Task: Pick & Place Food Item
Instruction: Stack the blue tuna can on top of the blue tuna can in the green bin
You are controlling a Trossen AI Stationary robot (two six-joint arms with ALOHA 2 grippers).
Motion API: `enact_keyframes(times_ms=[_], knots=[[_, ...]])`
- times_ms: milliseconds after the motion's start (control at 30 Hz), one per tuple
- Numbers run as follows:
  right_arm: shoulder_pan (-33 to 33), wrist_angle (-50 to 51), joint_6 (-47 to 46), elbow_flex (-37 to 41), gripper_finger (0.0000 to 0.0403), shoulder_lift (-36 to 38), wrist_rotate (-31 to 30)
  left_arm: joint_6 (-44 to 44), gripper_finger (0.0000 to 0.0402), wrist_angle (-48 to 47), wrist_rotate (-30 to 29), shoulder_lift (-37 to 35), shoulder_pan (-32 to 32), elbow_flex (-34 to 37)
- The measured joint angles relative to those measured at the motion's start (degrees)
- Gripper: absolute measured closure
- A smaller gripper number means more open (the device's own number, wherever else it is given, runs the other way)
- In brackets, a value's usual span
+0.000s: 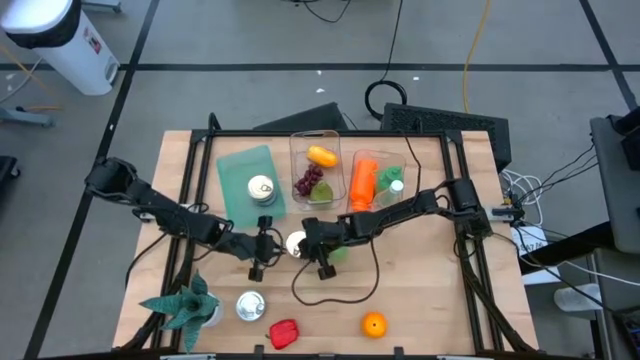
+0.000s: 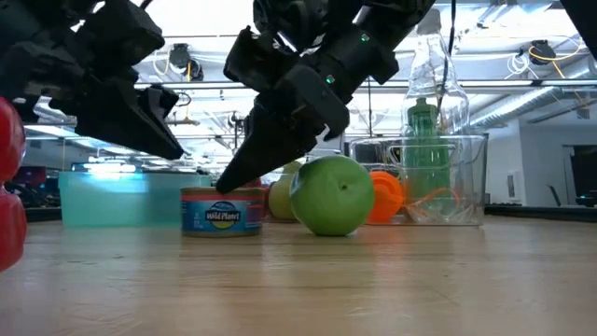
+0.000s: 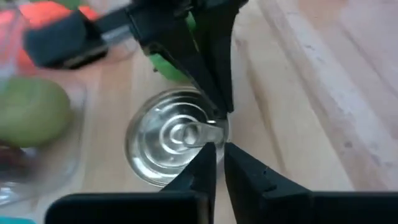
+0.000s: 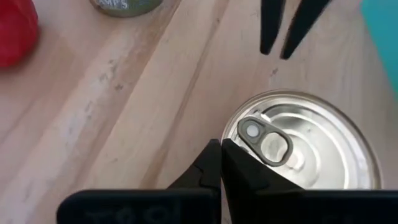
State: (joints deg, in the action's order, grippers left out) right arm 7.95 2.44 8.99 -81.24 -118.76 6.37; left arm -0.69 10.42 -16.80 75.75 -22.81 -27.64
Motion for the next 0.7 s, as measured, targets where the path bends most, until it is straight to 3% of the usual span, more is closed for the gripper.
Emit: enact_keyframes(times_ms=[233, 700], knots=[[-0.4, 3.1, -2.3, -4.4, 0.0402, -0.2, 1.4, 0.8, 0.0317, 0.2, -8.6, 0.0, -1.4, 0.0], [-0.8, 7.9, -3.9, -8.5, 0.0402, 0.0, 1.4, 5.4, 0.0231, -2.1, -6.3, 0.0, -4.5, 0.0]])
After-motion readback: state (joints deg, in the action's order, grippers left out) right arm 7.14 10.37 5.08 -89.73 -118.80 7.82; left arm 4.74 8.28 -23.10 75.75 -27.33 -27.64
